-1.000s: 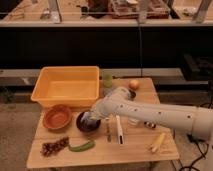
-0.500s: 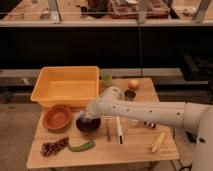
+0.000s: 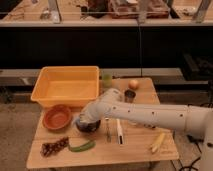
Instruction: Wipe purple bowl with towel
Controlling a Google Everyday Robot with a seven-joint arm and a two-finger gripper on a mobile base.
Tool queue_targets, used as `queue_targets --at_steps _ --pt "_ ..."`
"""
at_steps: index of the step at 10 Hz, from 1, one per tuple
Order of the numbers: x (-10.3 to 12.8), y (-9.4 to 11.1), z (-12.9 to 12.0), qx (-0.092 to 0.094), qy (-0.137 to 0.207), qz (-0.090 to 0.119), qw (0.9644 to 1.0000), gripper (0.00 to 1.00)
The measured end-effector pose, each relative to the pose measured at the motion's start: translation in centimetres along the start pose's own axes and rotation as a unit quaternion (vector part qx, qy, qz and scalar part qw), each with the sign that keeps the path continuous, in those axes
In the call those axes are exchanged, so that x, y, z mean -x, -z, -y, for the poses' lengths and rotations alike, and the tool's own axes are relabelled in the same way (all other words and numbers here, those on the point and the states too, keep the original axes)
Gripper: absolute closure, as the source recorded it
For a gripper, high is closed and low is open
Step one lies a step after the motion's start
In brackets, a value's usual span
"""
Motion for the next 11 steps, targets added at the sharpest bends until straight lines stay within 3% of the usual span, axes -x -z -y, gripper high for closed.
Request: queue_targets --at_steps 2,5,8,11 --pt "-0.8 1.2 -2.1 0.018 0.004 0.007 0.9998 1.00" --pt "-3.7 2.5 -3.5 0.029 0.004 -0.008 0.9995 1.00" --pt "-5.9 1.8 -1.0 0.016 -0.018 -0.032 0.9992 1.00" --pt "-6.5 0.1 2.5 -0.003 -0.031 -0.055 0.9980 1.00"
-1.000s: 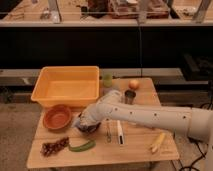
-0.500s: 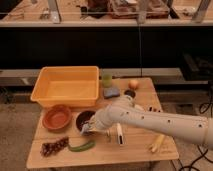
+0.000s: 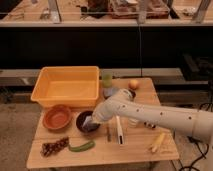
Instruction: Wipe purple bowl with towel
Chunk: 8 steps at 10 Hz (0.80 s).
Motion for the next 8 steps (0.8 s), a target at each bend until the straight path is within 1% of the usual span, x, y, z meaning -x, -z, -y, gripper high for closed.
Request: queue_targets --at_steps 2,3,5,6,8 --pt "0.9 -0.8 1.4 -0.011 -0.005 -0.006 0.9999 1.00" --pt "2.0 -1.4 2.0 -0.017 -0.006 -0.006 0.9998 1.00" --pt "3.7 -1.9 2.0 -0.020 -0.004 0.000 0.9998 1.00" --pt "4.5 -1.9 1.6 -0.017 -0.004 0.010 0.9998 1.00" --pt "5.1 -1.3 0.7 -0.010 0.000 0.027 0.9996 1.00"
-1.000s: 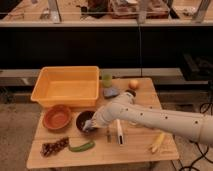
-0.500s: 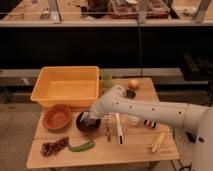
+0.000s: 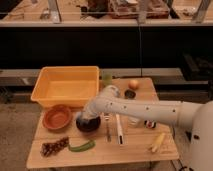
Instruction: Wipe purple bowl with towel
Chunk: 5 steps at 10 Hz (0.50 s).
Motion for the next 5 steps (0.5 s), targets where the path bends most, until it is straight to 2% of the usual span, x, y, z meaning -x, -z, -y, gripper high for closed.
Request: queue_targets --at_steps 2,5 --pt "-0.1 1.5 -2.5 0.022 0.009 0.023 0.9995 1.00" --pt "-2.4 3.5 -5.9 0.044 0.026 0.026 0.9983 1.00"
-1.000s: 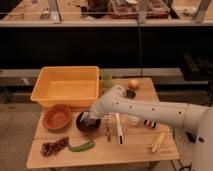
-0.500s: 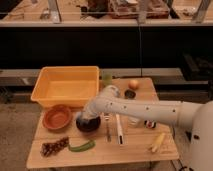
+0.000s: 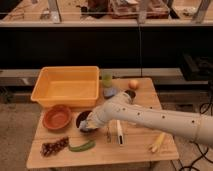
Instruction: Wipe purple bowl with towel
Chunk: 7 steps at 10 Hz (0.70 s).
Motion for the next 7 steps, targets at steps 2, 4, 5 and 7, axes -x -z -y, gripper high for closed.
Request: queue_targets --at_steps 2,4,5,7 --pt "-0.9 0.2 -0.3 -0.003 -0.002 -0.006 1.0000 1.00" --pt "-1.6 -0.1 1.6 -0.024 -0.016 -0.013 0.9995 1.00" --pt "-1.6 -0.3 2.7 -0.032 -0.019 -0.015 0.9992 1.00" --pt "-1.2 -1.4 5.7 -0.056 -0.026 -0.028 0.9977 1.00"
